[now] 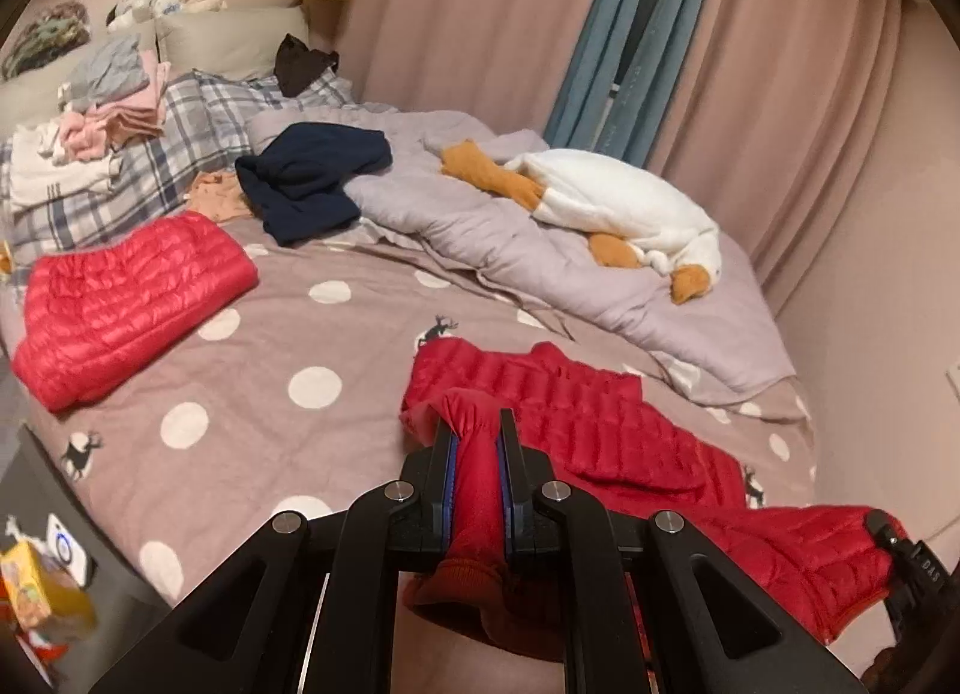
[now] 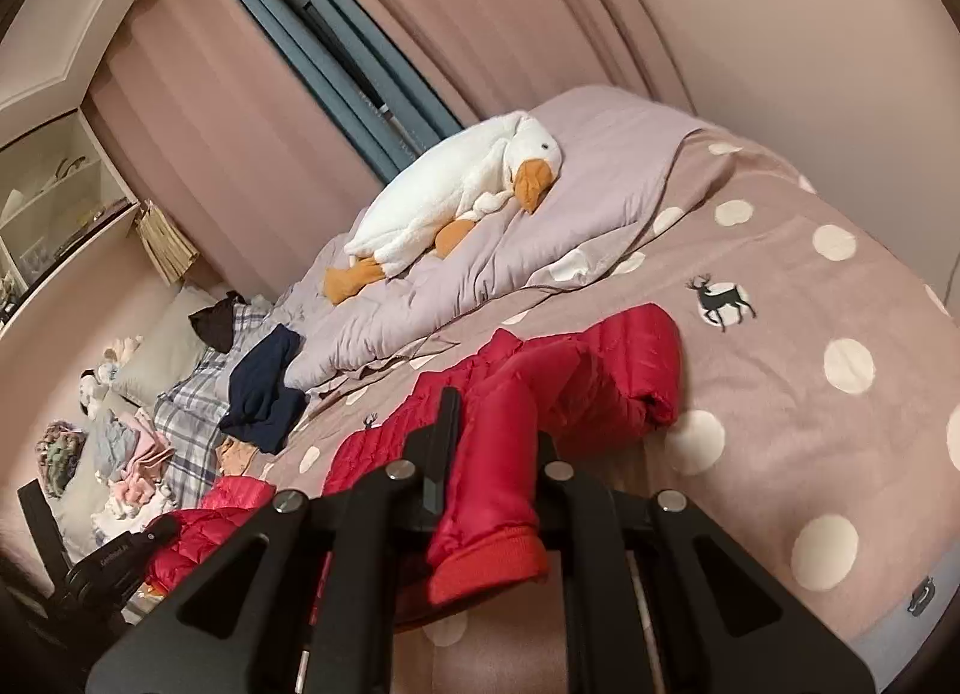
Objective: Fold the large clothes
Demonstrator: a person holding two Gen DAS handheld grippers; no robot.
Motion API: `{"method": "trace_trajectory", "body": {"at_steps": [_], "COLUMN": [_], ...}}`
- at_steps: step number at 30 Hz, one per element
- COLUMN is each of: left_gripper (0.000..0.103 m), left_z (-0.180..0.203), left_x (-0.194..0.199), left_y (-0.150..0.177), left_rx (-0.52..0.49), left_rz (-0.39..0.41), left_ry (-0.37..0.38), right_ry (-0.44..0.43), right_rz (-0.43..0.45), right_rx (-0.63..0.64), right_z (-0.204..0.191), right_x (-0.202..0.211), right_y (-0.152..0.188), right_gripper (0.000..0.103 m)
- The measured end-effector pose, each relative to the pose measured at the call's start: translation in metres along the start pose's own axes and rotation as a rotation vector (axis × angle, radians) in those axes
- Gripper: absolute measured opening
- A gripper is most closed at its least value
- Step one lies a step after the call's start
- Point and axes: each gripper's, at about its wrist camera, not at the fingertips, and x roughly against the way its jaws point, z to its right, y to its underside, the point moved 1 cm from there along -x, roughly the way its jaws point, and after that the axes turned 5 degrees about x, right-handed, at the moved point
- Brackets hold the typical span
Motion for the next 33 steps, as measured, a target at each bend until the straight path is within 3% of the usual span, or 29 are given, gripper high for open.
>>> {"method": "trace_trajectory", "body": {"at_steps": [3,8,12,15,19,25,33], "left_gripper": [0.010,0.010,0.010,0.010,0.010,0.010,0.010], "left_z": [0.017,0.022,0.015,0.003,0.008,0.028,0.030], "left_x": [-0.018,-0.051,-0.090,-0.121,-0.142,-0.169,-0.186], "left_y": [-0.004,-0.008,-0.017,-0.032,-0.044,-0.039,-0.050], "left_rx": [0.010,0.038,-0.006,-0.010,-0.033,-0.016,0.023], "left_rz": [0.011,0.015,-0.029,-0.089,-0.116,-0.071,-0.104], "left_ry": [-0.042,-0.026,0.034,0.090,0.117,0.046,0.030], "right_ry": [-0.026,-0.032,0.034,0.131,0.185,0.110,0.118], "right_rz": [-0.054,-0.081,-0.051,-0.028,-0.004,-0.073,-0.116], "right_rx": [0.019,0.037,0.031,-0.009,-0.004,0.007,0.031], "right_z": [0.004,0.005,0.003,0.000,-0.002,0.018,0.023], "right_x": [-0.020,-0.045,-0.069,-0.084,-0.097,-0.144,-0.162], "right_y": [-0.014,-0.021,-0.014,-0.008,-0.011,-0.034,-0.039], "right_gripper": [0.012,0.012,0.012,0.012,0.013,0.013,0.013]}}
